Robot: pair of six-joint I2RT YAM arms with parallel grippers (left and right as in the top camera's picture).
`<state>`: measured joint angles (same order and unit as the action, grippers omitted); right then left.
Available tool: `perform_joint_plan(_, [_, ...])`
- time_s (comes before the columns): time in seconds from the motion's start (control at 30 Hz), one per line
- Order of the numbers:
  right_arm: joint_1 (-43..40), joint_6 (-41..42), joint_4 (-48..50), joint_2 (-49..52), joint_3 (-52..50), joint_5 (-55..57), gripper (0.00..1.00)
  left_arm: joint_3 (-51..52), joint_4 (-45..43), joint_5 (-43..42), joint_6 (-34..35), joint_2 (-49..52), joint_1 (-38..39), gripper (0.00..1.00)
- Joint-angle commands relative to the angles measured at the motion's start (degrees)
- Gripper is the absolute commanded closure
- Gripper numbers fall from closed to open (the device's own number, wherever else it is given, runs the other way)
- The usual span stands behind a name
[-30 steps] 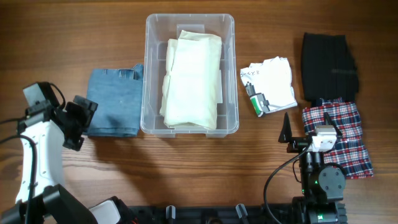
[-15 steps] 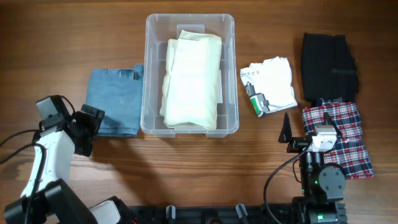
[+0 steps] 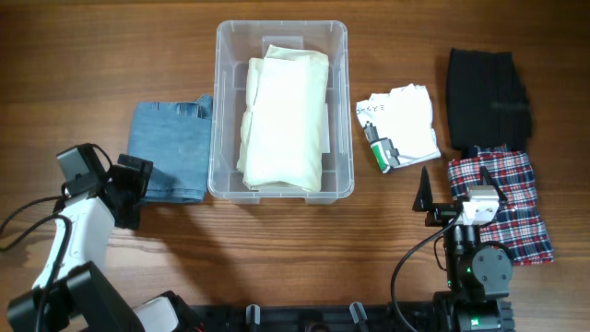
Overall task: Pack container
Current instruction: 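Grasp the blue denim's left edge with the left gripper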
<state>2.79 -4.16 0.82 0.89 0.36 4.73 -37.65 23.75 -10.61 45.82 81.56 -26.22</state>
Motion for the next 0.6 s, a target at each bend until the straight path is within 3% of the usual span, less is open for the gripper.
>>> perform_joint_plan(0.0, [-0.2, 0.5, 0.2, -0.2, -0.1, 0.3, 0.0, 1.1, -1.5, -0.2, 2.9, 2.4, -0.3, 0.0])
perform_joint_plan(0.57, [-0.2, 0.5, 0.2, -0.2, -0.1, 0.3, 0.0, 1.1, -4.1, 1.7, 2.9, 6.4, -0.3, 0.0])
